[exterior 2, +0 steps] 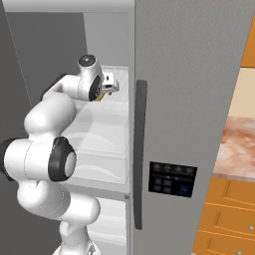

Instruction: Pick the egg and butter from the fridge and place them by the bowl for mixing.

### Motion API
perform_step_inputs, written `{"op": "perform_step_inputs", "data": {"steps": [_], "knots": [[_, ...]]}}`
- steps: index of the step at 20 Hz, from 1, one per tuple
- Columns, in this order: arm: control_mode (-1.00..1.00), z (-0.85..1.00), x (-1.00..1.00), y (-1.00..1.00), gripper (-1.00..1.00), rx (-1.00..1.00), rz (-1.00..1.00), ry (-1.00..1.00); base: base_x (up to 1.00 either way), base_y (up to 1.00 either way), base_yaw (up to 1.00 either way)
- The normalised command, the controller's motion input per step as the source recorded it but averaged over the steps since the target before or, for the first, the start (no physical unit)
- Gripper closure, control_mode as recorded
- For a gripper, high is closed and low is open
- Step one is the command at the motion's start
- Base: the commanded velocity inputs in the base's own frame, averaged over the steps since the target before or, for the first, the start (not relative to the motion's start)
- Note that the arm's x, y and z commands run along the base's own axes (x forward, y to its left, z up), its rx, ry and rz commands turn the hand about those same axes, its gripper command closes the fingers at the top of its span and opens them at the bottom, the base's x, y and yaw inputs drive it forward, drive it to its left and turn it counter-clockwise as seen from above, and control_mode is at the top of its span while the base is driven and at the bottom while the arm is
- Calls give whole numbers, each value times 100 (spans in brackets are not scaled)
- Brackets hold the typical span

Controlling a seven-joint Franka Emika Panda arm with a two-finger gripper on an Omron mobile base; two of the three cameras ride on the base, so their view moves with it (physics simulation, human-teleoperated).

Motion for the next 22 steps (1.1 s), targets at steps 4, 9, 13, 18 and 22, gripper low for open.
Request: {"op": "perform_step_inputs", "data": {"steps": [4, 9, 13, 18, 22], "knots": [[-100, -98, -8, 0, 100, 0, -5, 3, 0, 0, 0], [-100, -100, -58, 11, 100, -4, -8, -9, 0, 0, 0], [-100, -99, -53, 7, 100, 0, -9, 13, 0, 0, 0], [-100, -23, -77, -1, 100, 19, -4, 31, 0, 0, 0], [-100, 90, -36, 0, 100, 12, -1, 21, 0, 0, 0]]}}
